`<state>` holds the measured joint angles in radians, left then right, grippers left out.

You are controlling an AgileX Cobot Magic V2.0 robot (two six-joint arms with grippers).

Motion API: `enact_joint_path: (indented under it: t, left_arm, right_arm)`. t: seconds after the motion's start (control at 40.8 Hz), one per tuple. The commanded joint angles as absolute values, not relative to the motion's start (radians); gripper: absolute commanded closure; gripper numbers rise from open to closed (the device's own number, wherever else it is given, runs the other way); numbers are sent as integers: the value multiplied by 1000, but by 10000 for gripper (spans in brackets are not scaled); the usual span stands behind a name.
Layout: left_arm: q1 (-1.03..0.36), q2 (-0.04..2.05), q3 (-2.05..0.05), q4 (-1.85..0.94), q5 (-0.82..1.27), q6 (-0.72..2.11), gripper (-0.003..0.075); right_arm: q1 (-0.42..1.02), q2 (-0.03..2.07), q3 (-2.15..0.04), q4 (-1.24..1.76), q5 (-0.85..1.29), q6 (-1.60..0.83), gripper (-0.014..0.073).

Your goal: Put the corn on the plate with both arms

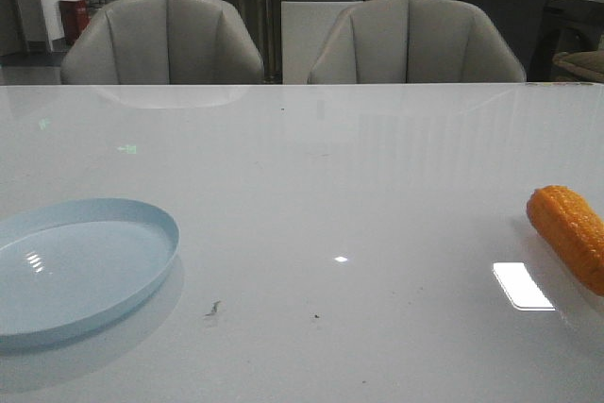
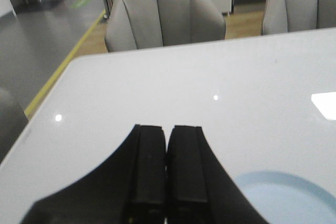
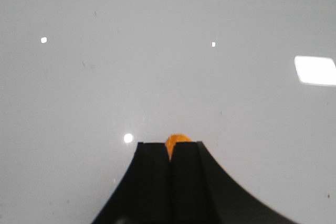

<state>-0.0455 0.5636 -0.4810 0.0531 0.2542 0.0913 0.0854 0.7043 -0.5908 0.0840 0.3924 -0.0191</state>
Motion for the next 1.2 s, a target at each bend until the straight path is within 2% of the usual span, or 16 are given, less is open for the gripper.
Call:
enact_joint_path:
  t: [0.0,0.368,0.441,0.54,0.589,0.687,0.76,0.809,1.177]
  left_arm:
    - [-54,593,-515,21,251,83,624]
    - [-54,697,-515,-37,294,83,619]
    - [-54,712,-515,-39,294,83,610]
    - [-54,732,-515,-39,294,83,546]
    - [-54,745,-515,-39,294,83,479]
    - [-54,761,-515,-39,294,83,342]
    - [-54,761,-515,-39,292,83,262]
    - [-54,761,-515,-39,286,83,237]
    - [-54,776,-533,-16,288,83,235]
  right_arm:
    - [86,749,-627,88,394,-20,538]
    - [86,814,-627,95,456,-27,509]
    - [86,814,-627,95,457,-34,435]
    - [86,814,-627,95,458,-36,274]
    - [86,814,-627,95,458,-36,183]
    - [86,814,-627,95,458,-36,105]
    - [86,814,-627,95,459,-36,107]
    - [86,814,-627,95,459,-36,106]
    - [86,814,-627,95,462,-36,106]
